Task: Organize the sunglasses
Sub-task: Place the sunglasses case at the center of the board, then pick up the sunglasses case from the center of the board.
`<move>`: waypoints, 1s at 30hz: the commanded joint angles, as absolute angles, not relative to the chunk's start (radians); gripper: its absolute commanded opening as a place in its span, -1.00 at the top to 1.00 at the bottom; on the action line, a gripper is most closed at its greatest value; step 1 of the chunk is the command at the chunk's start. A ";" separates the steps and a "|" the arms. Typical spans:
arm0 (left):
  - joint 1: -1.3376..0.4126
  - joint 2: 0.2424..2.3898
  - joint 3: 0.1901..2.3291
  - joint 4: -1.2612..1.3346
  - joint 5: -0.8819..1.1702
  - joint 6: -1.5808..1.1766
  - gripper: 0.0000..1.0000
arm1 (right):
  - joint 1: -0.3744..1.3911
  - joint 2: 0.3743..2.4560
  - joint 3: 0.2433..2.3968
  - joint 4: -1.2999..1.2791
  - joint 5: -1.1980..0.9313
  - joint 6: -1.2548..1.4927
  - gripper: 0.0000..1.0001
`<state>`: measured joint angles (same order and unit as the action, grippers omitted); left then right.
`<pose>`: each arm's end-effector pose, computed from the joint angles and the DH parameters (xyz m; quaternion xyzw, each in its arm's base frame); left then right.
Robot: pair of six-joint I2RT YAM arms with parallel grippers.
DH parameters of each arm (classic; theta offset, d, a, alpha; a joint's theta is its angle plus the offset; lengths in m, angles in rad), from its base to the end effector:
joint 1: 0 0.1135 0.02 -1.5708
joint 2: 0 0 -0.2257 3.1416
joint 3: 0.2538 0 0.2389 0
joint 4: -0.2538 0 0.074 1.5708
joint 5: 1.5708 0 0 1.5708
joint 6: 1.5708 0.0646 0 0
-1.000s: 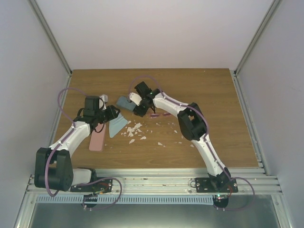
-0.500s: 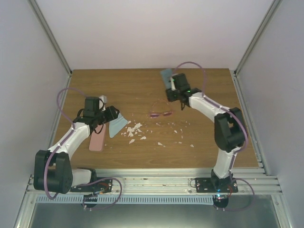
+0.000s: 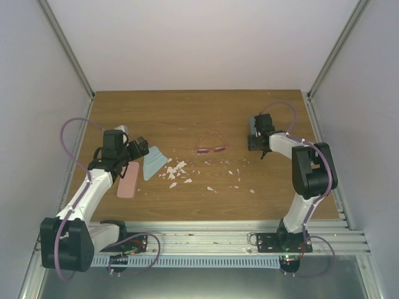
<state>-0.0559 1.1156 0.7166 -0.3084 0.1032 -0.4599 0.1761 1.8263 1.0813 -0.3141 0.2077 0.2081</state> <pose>0.2615 -0.0213 0.1918 -0.1608 0.8929 -0.1519 0.3921 0.3517 0.0491 0.0996 0.0416 0.9617 -0.0504 0.2662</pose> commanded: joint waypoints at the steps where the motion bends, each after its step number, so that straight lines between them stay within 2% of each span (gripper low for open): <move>1: -0.039 1.114 0.700 -0.322 0.063 -0.440 -0.98 | 0.180 1.847 1.106 -0.223 0.177 0.139 -0.18; 4: -0.034 1.115 0.698 -0.336 0.024 -0.444 -0.98 | 0.177 1.864 1.103 -0.224 0.156 0.133 -0.31; 8: -0.032 1.127 0.690 -0.342 -0.050 -0.472 -0.98 | 0.177 1.866 1.118 -0.254 0.149 0.170 -0.74; 12: -0.030 1.152 0.679 -0.355 -0.100 -0.500 -0.98 | 0.182 1.821 1.123 -0.267 0.152 0.200 -0.99; 17: 0.039 1.177 0.657 -0.398 -0.152 -0.602 -0.98 | 0.215 1.733 1.147 -0.307 0.169 0.274 -0.99; 22: 0.110 1.200 0.607 -0.345 -0.033 -0.605 -0.98 | 0.294 1.650 1.144 -0.316 0.178 0.324 -0.99; 30: 0.080 1.177 0.499 -0.298 0.156 -0.685 -0.98 | 0.488 1.546 1.105 -0.330 0.141 0.377 -0.99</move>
